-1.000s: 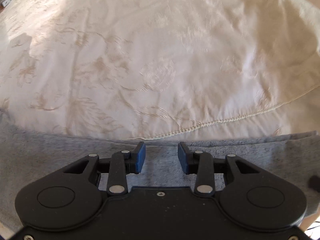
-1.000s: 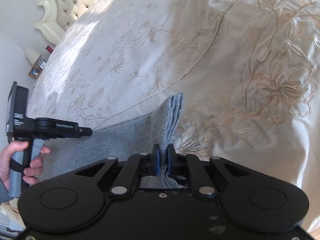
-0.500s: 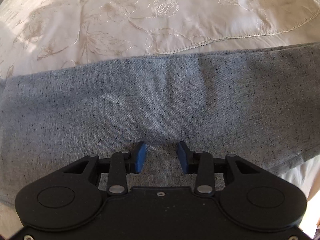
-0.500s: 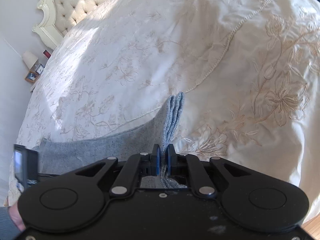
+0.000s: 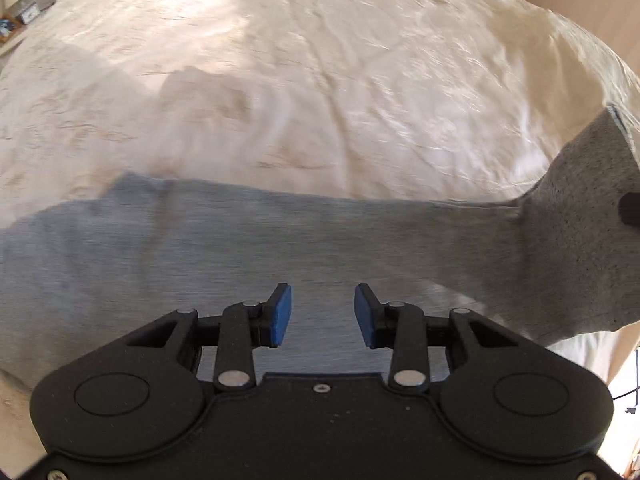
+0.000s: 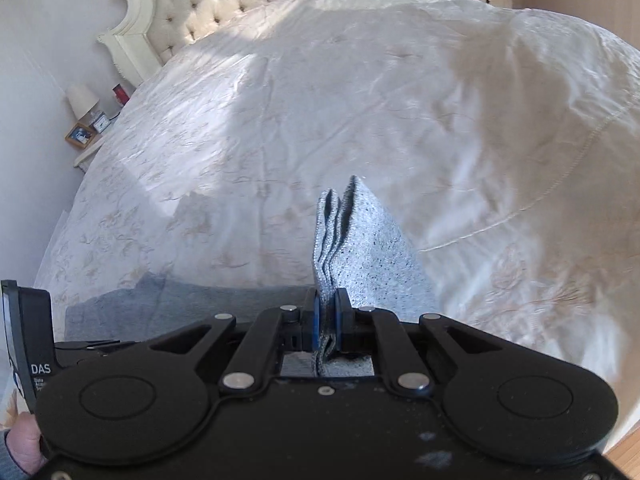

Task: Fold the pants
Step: 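Fold the held leg end over the trousers with the right tool and release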

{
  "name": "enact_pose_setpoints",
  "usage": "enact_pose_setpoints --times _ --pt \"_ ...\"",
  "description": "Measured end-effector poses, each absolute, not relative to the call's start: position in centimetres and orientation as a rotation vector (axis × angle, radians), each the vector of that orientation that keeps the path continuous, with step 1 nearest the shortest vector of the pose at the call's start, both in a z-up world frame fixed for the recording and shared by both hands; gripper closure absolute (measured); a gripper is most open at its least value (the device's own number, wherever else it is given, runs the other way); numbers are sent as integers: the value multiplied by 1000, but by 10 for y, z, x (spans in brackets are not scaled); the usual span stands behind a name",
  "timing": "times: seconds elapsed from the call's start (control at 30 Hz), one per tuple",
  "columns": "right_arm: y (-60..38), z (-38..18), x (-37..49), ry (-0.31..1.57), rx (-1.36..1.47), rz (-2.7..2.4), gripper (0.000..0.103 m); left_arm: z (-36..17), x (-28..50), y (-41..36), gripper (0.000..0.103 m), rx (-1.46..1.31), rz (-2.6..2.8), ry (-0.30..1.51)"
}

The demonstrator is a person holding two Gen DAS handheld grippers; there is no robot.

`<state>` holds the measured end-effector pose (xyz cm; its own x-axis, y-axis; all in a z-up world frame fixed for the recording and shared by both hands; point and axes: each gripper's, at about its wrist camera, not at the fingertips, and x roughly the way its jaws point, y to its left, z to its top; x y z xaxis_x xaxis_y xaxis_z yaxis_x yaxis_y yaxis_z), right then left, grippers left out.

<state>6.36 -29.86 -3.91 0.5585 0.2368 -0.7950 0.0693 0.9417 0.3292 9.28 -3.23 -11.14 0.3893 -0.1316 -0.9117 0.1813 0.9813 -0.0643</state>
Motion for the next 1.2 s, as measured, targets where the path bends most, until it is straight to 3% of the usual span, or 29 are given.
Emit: enact_pose_setpoints --times 0.37,0.47,0.57,0.87,1.2 --pt "-114 -111 89 1090 292 171 94 -120 89 91 58 28 -96 1201" --pt "-94 -136 92 1121 277 157 86 -121 87 106 58 15 -85 1209" --pt "-87 -139 91 1122 283 186 85 -120 87 116 58 -7 -90 1218" --pt "-144 -110 63 1049 296 112 80 -111 96 66 58 -12 -200 1196" --pt "-227 -131 65 1098 200 30 80 -128 110 -28 58 15 -242 1213"
